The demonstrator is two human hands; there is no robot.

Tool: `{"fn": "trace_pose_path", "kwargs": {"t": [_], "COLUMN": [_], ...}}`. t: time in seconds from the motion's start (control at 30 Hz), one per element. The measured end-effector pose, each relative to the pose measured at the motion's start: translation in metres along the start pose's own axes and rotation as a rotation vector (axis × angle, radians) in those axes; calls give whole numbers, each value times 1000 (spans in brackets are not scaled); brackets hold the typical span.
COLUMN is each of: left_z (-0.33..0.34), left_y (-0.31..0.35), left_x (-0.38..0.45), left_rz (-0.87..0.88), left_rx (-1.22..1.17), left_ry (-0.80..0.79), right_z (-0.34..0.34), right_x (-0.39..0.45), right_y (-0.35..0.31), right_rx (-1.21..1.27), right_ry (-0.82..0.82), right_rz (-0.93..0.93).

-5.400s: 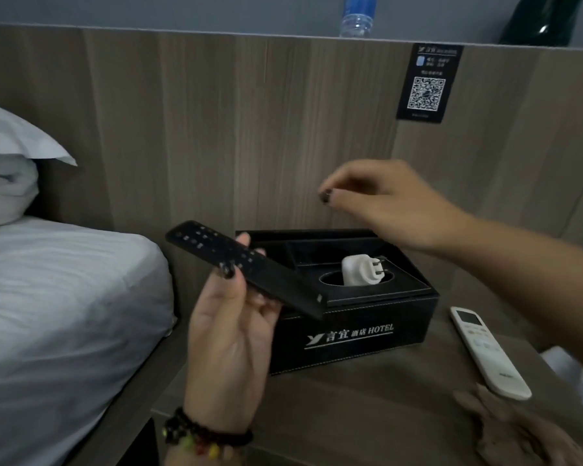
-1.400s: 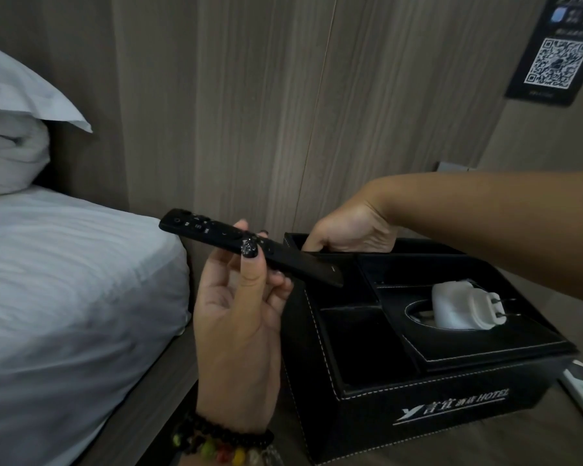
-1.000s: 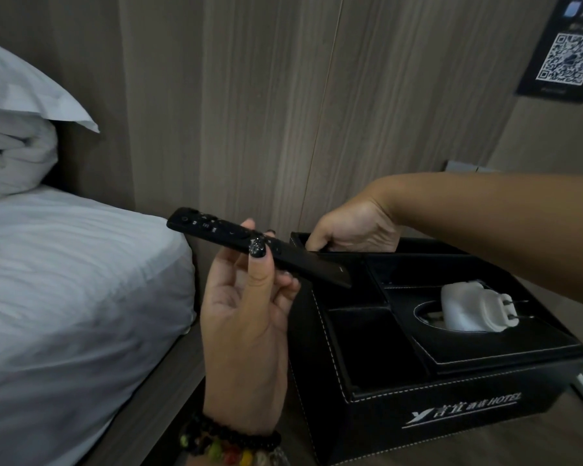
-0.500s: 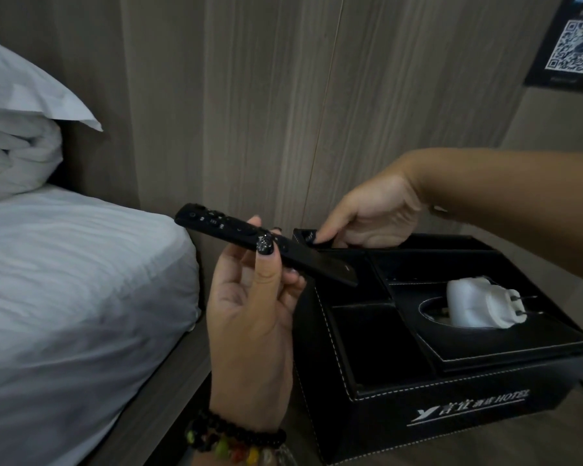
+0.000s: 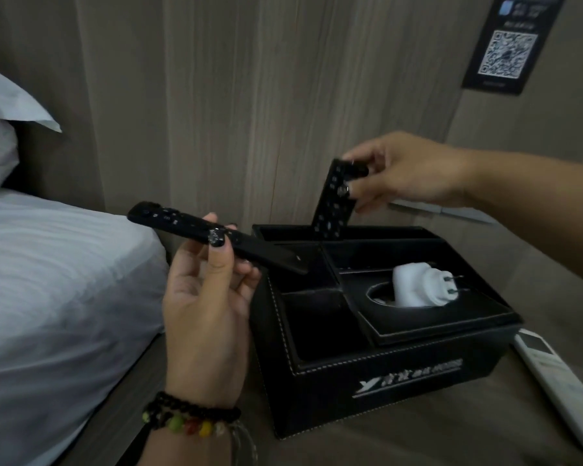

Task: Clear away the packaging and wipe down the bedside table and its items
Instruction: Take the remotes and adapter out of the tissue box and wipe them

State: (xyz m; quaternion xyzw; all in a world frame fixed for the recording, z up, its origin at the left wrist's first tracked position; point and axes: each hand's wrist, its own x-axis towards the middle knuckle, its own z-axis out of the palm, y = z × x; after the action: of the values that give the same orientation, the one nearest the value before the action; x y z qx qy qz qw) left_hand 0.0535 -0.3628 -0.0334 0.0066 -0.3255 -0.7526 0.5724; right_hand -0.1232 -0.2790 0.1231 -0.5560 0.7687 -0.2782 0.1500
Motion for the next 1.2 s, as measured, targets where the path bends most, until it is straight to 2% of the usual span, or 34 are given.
{"fn": "trace_pose_path", "kwargs": {"t": [0.13,0.2,0.27,0.4,0.5,0.7,0.8,0.97,1.07,1.13,1.2], "left_z": [8,14,20,28,35,40,43,53,54,57,59], "left_y": [4,7,12,26,39,53,52,56,52,46,41], "left_x": [-5,-9,-14,-27,-40,-89,-107,-119,-128,-137,-147], "left_rz": [19,12,8,51,117,141,96,22,-49,-117,-209], "left_rx": [-61,-121,-147,-142,-43,-9,-31,-12,3,29,41], "left_ry": [34,46,43,21,-18,-18,10,22,25,20,-23], "right_z": [-9,-13,-12,13,46,78,89,109,107,94,75], "right_x": [-54,-84,-111,-143,-154,-139,-126,-113,-115,-128,-164], "right_y": [-23,-34,-42,-40,-26,-20,-28,-31,-29,-25,-15], "right_rx": [211,313,417,608,638,774,702,465,478,479,372], "right_ry": [478,660,772,729,667,760,736,569,532,586,730], "right_rz": [-141,-171,-190,-91,43,145,173,259,257,227,94]}}
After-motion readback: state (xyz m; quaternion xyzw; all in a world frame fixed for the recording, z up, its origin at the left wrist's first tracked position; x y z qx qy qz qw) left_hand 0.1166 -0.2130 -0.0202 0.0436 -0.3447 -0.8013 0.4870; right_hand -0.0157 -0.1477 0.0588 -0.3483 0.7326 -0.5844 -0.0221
